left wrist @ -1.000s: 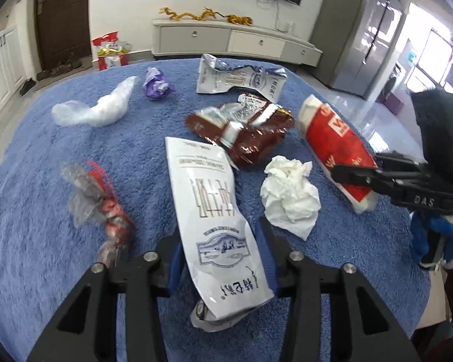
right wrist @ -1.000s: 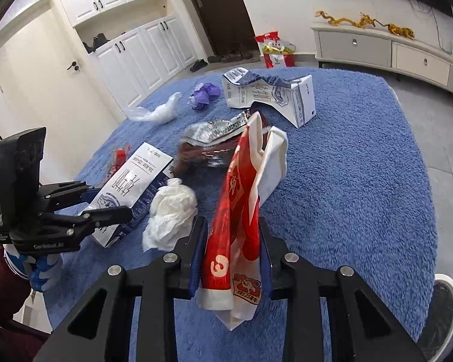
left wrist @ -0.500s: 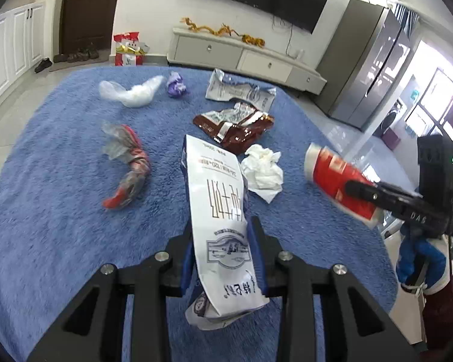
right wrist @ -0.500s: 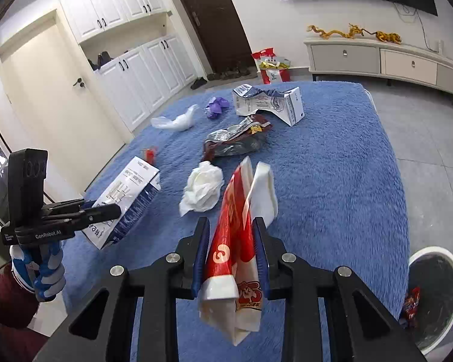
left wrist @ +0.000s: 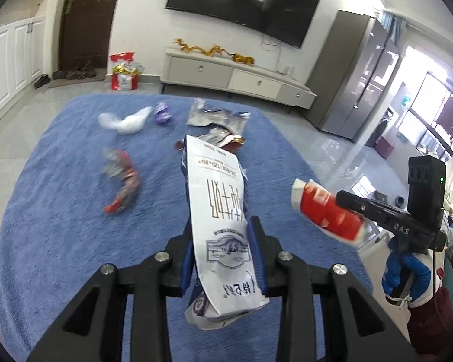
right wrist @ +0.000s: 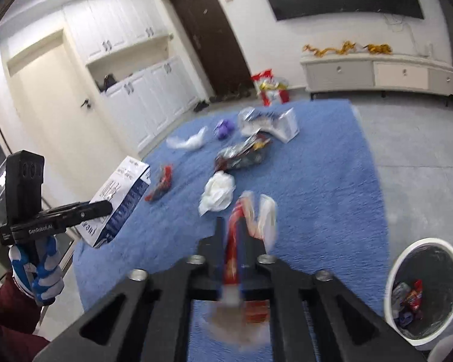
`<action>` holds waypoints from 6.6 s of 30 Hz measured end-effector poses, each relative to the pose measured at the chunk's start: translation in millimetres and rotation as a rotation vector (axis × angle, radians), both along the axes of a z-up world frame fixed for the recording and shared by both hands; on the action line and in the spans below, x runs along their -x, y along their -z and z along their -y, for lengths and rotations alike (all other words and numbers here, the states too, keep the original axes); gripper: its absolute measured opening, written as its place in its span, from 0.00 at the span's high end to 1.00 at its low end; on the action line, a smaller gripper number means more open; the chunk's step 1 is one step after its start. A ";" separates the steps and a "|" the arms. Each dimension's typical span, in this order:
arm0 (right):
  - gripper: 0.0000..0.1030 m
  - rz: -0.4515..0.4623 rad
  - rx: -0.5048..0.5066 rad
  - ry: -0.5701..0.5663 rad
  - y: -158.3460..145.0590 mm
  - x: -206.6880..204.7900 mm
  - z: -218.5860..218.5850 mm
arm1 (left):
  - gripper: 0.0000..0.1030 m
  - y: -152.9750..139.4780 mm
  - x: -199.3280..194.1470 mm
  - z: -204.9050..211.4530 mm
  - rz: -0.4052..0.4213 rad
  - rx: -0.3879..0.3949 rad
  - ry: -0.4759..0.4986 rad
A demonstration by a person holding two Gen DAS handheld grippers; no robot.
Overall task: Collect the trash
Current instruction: 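Lift both held bags off the rug and turn toward the bin, then open both tools over the white bin to drop the bags, then move both open tools back over the rug, then grasp the red wrapper in clear plastic with the left tool while the right tool grasps the white tissue, then carry both items over the white bin and open both tools to drop them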
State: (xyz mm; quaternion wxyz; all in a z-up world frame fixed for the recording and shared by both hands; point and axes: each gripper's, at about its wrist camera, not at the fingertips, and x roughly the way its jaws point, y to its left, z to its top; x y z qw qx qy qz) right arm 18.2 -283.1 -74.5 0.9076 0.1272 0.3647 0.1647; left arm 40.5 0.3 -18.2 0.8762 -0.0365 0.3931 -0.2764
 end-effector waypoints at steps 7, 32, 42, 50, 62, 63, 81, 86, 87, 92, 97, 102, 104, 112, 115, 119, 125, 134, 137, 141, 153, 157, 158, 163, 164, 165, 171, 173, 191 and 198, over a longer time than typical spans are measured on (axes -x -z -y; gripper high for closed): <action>1.00 -0.047 -0.025 0.043 20.9 8.7 33.7 | 0.70 -11.0 -2.8 59.6 0.004 0.024 0.076; 0.82 -0.168 0.024 -0.033 68.8 -10.3 8.4 | 0.70 -5.6 -6.7 68.3 -0.021 0.028 0.075; 0.86 -0.051 -0.064 0.104 46.2 11.9 63.7 | 0.70 -12.3 -9.8 109.6 -0.015 -0.004 0.136; 0.86 -0.055 -0.038 0.374 49.0 51.0 173.2 | 0.70 -3.5 -15.7 214.6 -0.037 -0.036 0.315; 0.80 -0.165 -0.036 0.627 94.1 66.4 271.8 | 0.68 47.3 -24.9 401.1 -0.119 -0.119 0.522; 0.74 -0.171 -0.030 0.640 96.6 65.5 276.7 | 0.67 50.6 -27.3 409.8 -0.125 -0.124 0.525; 0.53 -0.147 0.042 0.720 72.1 93.7 278.6 | 0.51 42.8 -22.7 396.8 -0.107 -0.084 0.444; 0.53 -0.105 0.060 0.681 50.2 92.3 256.2 | 0.51 23.9 -20.9 350.7 -0.037 -0.072 0.367; 0.53 -0.089 0.064 0.670 42.9 91.2 249.4 | 0.51 19.7 -20.4 340.8 -0.026 -0.076 0.357; 0.53 -0.021 0.073 0.626 15.2 90.2 221.7 | 0.51 -3.4 -19.4 281.8 0.040 -0.097 0.289; 0.46 0.044 0.095 0.570 -14.9 84.4 189.3 | 0.49 -21.7 -21.7 212.4 0.085 -0.085 0.171; 0.46 0.089 0.119 0.510 -38.5 78.5 154.7 | 0.48 -37.0 -24.0 132.8 0.119 -0.072 0.050; 0.46 0.100 0.123 0.492 -45.7 75.0 143.3 | 0.48 -40.1 -23.1 104.2 0.127 -0.069 0.009; 0.46 0.117 0.133 0.403 -60.2 51.7 92.0 | 0.47 -39.6 -22.7 2.8 0.161 -0.084 -0.149; 0.45 0.124 0.137 0.374 -65.6 41.6 73.6 | 0.45 -33.8 -25.7 -28.2 0.159 -0.092 -0.206; 0.41 0.130 0.141 0.347 -67.9 30.6 56.8 | 0.41 -25.1 -31.8 -54.5 0.153 -0.097 -0.253; 0.40 0.088 0.145 0.291 -56.1 7.0 32.7 | 0.39 -4.5 -47.6 -74.7 0.096 -0.090 -0.287; 0.40 -0.021 0.135 0.157 -13.2 -43.5 -12.4 | 0.39 40.3 -85.5 -64.6 -0.014 -0.119 -0.263; 0.40 -0.060 0.125 0.105 3.9 -64.5 -29.4 | 0.40 52.3 -98.4 -61.1 -0.038 -0.126 -0.260; 0.40 -0.113 0.114 0.031 29.5 -93.4 -54.9 | 0.41 67.2 -116.6 -52.8 -0.071 -0.146 -0.253; 0.70 -0.194 0.150 -0.101 71.9 -134.4 -106.5 | 0.79 90.2 -130.8 -36.5 -0.101 -0.178 -0.215; 0.82 -0.183 0.157 -0.106 70.0 -129.0 -107.3 | 0.82 87.7 -124.9 -37.1 -0.092 -0.168 -0.217; 0.83 -0.177 0.157 -0.105 67.9 -126.3 -106.7 | 0.83 86.4 -123.2 -37.5 -0.089 -0.168 -0.218; 0.85 -0.151 0.148 -0.102 55.1 -110.3 -98.3 | 0.83 75.1 -107.2 -38.0 -0.064 -0.164 -0.216; 0.85 -0.147 0.146 -0.102 53.5 -108.9 -97.9 | 0.83 72.3 -102.9 -38.5 -0.058 -0.164 -0.216; 0.85 -0.138 0.141 -0.101 49.9 -104.3 -96.9 | 0.83 69.5 -98.8 -39.3 -0.052 -0.163 -0.216; 0.85 -0.084 0.126 -0.092 29.3 -73.5 -88.4 | 0.83 50.3 -72.2 -46.4 -0.013 -0.156 -0.230; 0.85 -0.069 0.122 -0.081 23.4 -65.0 -84.3 | 0.83 44.8 -64.1 -48.3 -0.004 -0.156 -0.237; 0.85 0.000 0.064 0.280 8.9 38.9 78.9 | 0.83 7.8 -21.2 68.1 0.063 -0.225 -0.029; 0.85 -0.050 0.061 0.486 32.7 75.5 169.5 | 0.83 11.3 -13.5 196.9 0.064 -0.258 0.226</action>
